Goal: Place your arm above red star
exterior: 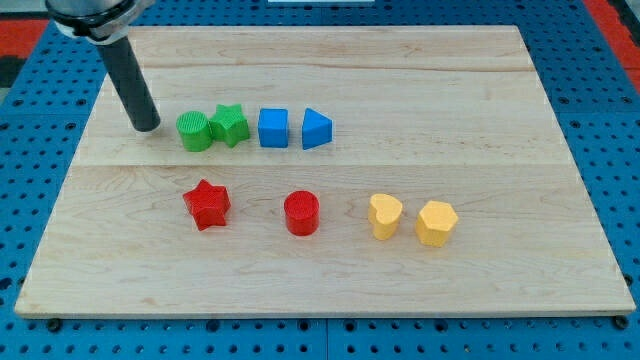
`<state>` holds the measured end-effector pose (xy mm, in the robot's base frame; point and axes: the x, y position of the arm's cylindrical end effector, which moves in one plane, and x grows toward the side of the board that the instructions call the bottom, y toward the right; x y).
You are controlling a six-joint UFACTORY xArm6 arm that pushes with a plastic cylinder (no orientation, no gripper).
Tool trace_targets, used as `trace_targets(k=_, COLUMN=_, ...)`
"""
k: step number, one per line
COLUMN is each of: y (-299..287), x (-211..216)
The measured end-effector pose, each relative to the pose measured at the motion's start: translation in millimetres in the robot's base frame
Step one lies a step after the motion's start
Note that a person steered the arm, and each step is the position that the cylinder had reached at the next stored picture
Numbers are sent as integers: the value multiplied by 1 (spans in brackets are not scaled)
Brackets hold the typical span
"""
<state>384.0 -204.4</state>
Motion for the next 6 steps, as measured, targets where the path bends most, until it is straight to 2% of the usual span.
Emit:
trace_targets(k=2, y=77, x=0)
trace_targets(k=3, y=70, x=0)
trace_targets(k=4, y=39, x=7)
trace_targets(k=6, y=35, x=46)
